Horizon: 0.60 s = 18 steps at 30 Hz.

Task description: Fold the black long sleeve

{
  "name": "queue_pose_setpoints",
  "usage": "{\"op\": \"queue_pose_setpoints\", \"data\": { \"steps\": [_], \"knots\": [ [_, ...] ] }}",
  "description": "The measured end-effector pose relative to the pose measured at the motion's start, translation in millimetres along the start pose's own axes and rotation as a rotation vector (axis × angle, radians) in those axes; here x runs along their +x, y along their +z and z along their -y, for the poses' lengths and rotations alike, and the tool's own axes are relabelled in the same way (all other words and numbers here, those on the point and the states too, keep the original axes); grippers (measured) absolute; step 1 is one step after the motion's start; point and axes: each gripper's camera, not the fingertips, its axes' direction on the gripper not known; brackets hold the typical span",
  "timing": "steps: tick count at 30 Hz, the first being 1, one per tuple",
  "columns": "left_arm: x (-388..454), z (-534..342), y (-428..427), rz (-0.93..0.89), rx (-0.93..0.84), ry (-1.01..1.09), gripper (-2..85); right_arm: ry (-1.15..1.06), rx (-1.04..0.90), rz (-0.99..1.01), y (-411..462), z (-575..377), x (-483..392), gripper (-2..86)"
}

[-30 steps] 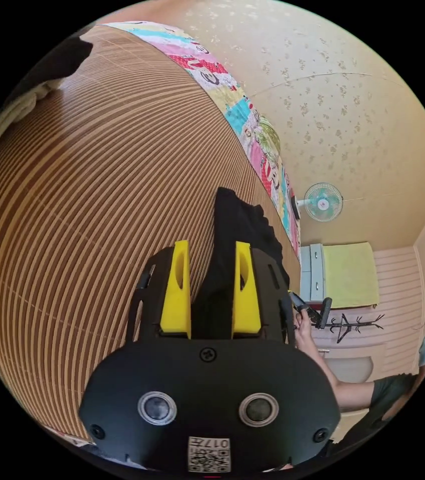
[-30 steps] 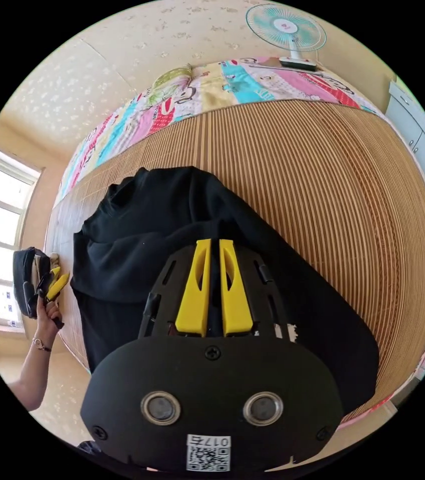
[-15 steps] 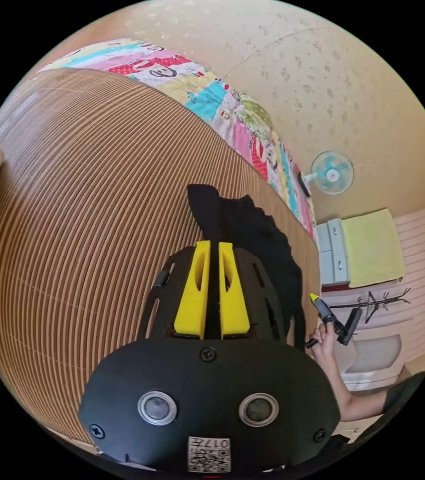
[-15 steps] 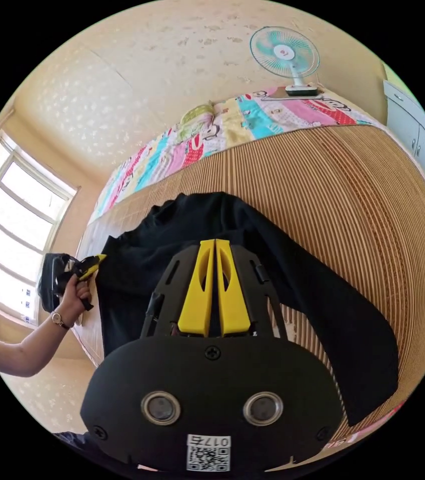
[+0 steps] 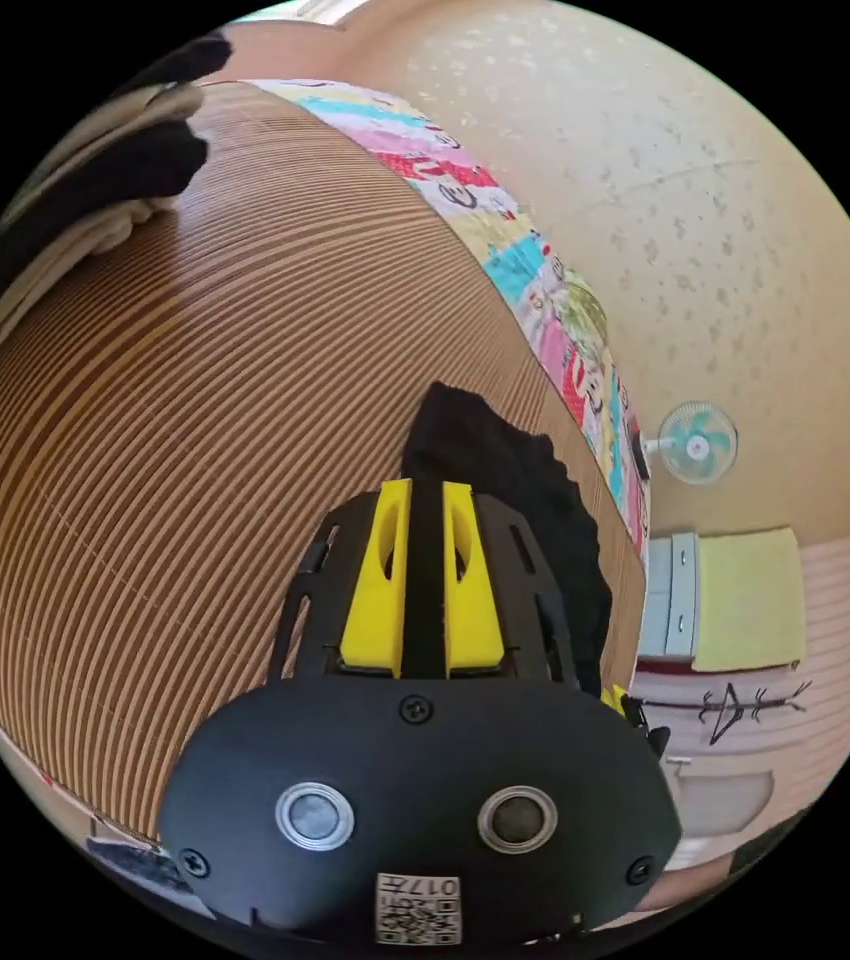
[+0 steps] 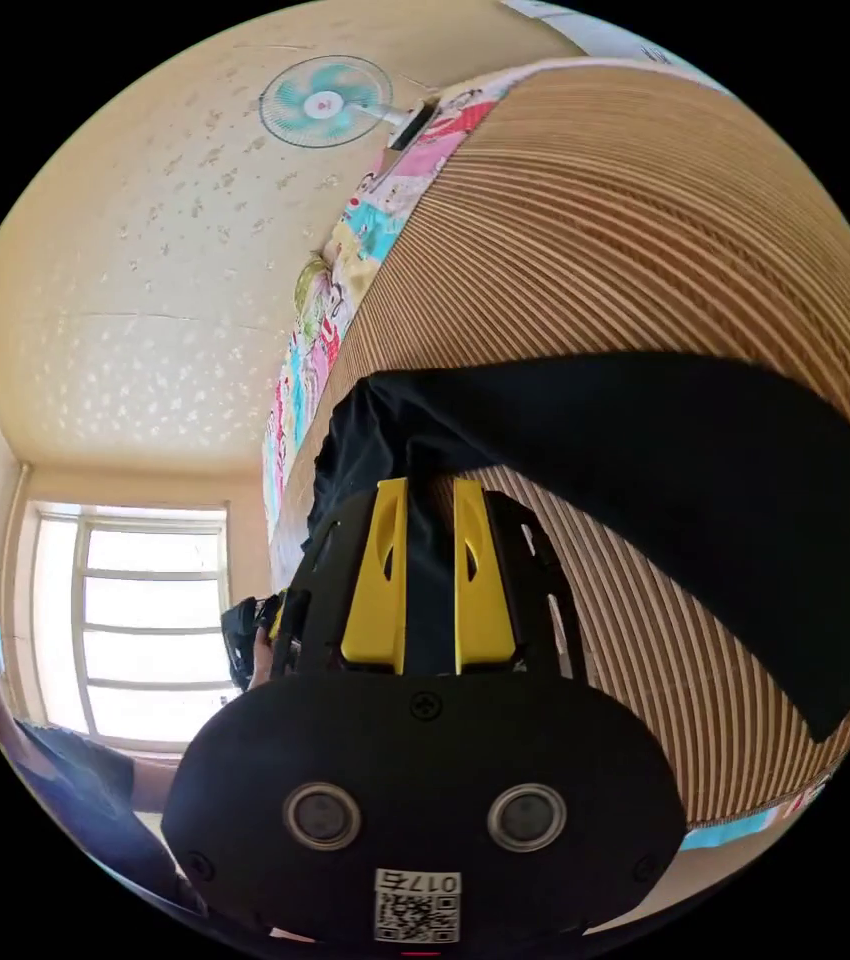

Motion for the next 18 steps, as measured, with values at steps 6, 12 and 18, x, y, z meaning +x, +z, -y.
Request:
{"op": "queue_pose_setpoints", "data": {
  "steps": [6,12,18],
  "knots": [
    [107.6,-82.4,60.1,-0.003,-0.209,0.435,5.2,0.306,0.095,0.149,-56.8,-49.2,86.5,11.8],
    [147.9,-151.6,118.6,-0.071,-0.322,0.488,4.9,0.502,0.368,0.287,-80.1,-23.0,122.6,9.8],
    [158.0,-196.2,141.3,-0.1,-0.38,0.5,4.5,0.394,0.344,0.264,-86.9,14.6,85.9,8.3]
  ]
}}
